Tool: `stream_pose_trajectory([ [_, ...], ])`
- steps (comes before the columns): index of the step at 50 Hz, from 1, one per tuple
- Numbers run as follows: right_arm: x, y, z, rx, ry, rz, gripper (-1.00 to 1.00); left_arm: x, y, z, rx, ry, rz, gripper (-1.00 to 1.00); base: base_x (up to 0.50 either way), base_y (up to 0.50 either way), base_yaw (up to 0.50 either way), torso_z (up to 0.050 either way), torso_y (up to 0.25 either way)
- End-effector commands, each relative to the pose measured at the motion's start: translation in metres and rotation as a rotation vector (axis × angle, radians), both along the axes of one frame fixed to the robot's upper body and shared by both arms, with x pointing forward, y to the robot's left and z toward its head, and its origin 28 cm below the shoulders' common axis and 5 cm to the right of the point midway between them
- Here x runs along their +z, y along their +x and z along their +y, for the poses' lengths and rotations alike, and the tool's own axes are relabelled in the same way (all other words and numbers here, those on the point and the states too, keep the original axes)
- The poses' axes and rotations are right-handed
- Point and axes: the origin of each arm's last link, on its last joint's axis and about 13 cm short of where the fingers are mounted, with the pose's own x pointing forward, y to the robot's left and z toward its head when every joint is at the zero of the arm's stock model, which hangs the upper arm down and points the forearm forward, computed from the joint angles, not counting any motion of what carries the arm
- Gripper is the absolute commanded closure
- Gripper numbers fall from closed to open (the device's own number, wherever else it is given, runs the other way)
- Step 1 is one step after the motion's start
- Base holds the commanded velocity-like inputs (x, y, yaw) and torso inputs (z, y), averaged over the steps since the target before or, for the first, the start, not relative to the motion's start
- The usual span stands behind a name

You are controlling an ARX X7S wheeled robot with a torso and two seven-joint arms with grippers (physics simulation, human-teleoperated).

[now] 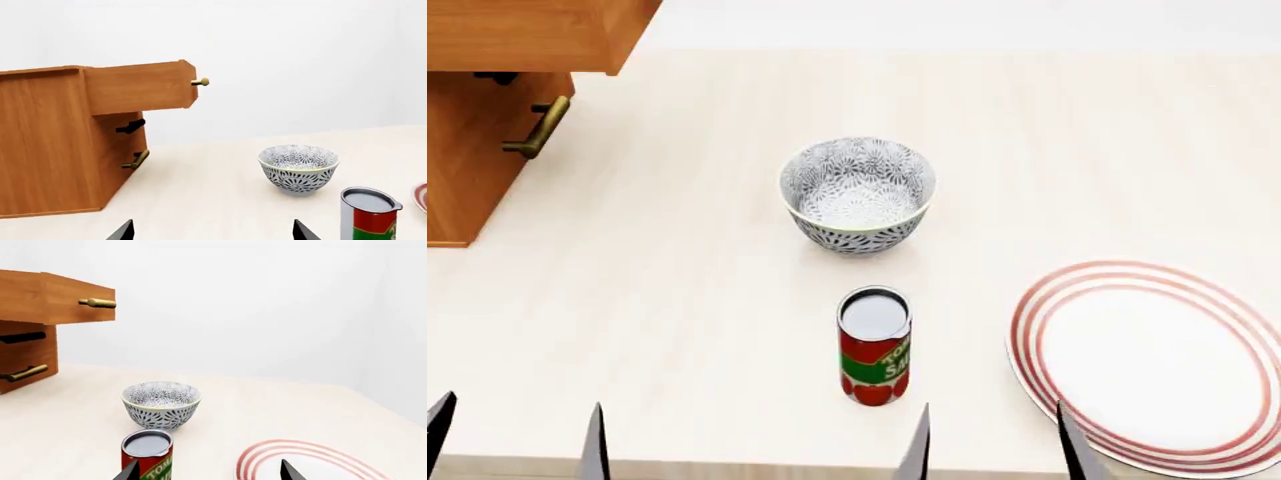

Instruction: Put the bowl on top of the cabinet.

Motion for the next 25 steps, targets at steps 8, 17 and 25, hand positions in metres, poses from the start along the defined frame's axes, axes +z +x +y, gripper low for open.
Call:
stream_pose_trajectory([
  [8, 0.038, -0.012, -0.001, 0.000, 0.008, -0.097, -1.00, 0.046, -0.023, 0.001, 0.002, 0.026, -0.127, -1.00, 0.00, 0.00, 0.00, 0.000, 0.000],
  [17, 0.041, -0.013, -0.001, 0.008, -0.011, -0.106, -1.00, 0.053, -0.026, 0.005, 0.014, 0.029, -0.150, -1.00, 0.00, 0.14, 0.00, 0.000, 0.000],
  [25, 0.040, -0.012, -0.001, 0.016, -0.008, -0.099, -1.00, 0.052, -0.025, 0.005, 0.013, 0.032, -0.148, -1.00, 0.00, 0.50, 0.00, 0.000, 0.000],
])
